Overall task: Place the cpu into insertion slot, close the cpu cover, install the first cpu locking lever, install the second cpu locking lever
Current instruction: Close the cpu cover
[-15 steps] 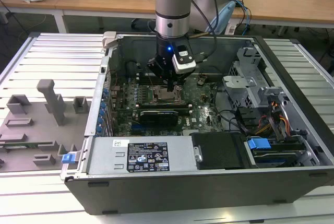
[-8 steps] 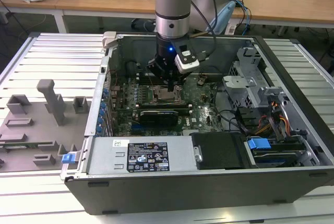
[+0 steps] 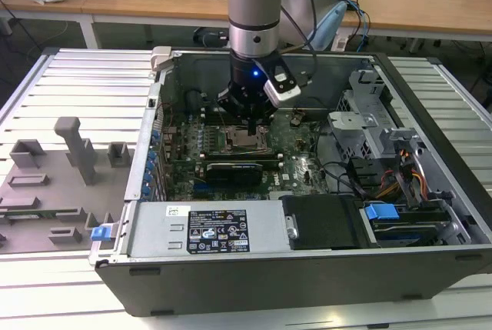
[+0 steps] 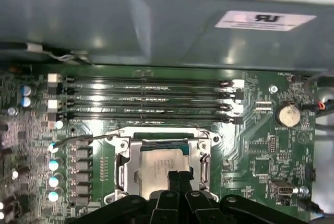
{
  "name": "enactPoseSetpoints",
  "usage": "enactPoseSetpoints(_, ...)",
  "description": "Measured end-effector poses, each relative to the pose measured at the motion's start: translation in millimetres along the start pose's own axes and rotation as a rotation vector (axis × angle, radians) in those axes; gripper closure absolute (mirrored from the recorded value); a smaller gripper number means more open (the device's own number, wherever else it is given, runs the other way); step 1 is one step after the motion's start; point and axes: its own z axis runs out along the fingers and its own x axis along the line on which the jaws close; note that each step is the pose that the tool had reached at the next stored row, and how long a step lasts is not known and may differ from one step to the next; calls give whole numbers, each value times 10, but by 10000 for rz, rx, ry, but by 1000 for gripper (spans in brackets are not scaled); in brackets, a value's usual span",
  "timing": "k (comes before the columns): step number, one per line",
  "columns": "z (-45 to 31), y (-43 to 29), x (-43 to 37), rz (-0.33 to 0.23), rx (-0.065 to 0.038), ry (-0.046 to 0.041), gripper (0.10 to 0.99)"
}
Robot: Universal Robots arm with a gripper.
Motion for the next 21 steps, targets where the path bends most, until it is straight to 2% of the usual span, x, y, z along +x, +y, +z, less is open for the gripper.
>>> enactPoseSetpoints(5, 24, -37, 61, -463, -39, -10, 980)
enactPoseSetpoints(7, 25, -34, 148, -546, -49, -12, 980)
enactPoseSetpoints(9, 26, -32, 195, -587, -53, -13, 980)
enactPoseSetpoints(11, 35, -31, 221, -838, -74, -19, 980)
enactPoseSetpoints(16, 46, -28, 299, -1009, -87, -24, 980)
enactPoseSetpoints(21, 92, -24, 373, -1180, -98, -26, 980)
